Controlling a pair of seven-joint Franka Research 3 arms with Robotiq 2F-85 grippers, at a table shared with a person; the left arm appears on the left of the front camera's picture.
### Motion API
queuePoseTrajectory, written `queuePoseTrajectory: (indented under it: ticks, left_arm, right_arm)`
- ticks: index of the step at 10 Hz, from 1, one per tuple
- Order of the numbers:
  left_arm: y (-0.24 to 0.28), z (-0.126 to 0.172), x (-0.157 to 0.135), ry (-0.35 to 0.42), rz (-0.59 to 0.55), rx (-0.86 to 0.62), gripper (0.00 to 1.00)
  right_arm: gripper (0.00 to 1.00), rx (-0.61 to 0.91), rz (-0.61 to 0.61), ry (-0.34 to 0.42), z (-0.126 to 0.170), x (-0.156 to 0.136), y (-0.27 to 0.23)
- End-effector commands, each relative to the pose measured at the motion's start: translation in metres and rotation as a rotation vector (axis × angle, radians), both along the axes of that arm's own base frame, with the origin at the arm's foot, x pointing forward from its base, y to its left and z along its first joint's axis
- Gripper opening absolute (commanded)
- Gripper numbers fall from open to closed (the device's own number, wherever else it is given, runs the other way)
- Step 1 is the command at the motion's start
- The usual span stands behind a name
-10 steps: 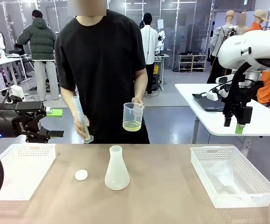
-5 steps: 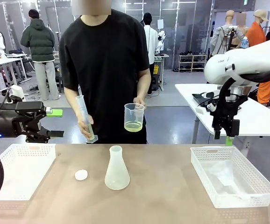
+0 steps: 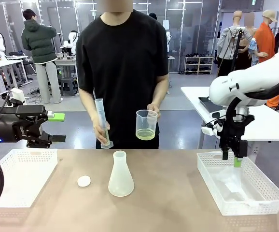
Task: Prepare the solutions needed for the experiment.
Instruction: Pick up the Plastic Funnel and insert it into the Big flask.
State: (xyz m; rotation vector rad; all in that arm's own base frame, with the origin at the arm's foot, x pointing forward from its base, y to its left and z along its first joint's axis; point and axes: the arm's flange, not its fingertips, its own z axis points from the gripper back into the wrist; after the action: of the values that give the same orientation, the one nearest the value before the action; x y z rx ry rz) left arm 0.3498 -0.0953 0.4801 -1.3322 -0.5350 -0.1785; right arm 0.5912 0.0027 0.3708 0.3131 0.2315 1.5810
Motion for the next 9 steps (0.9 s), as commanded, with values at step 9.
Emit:
queuePoseTrajectory:
  ticks: [9]
  left_arm:
    - [-0.004, 0.002, -0.001, 0.011, 0.006, -0.029, 1.00]
  right_arm:
    - [0.76, -0.010, 0.038, 0.110, -0.040, -0.006, -0.001]
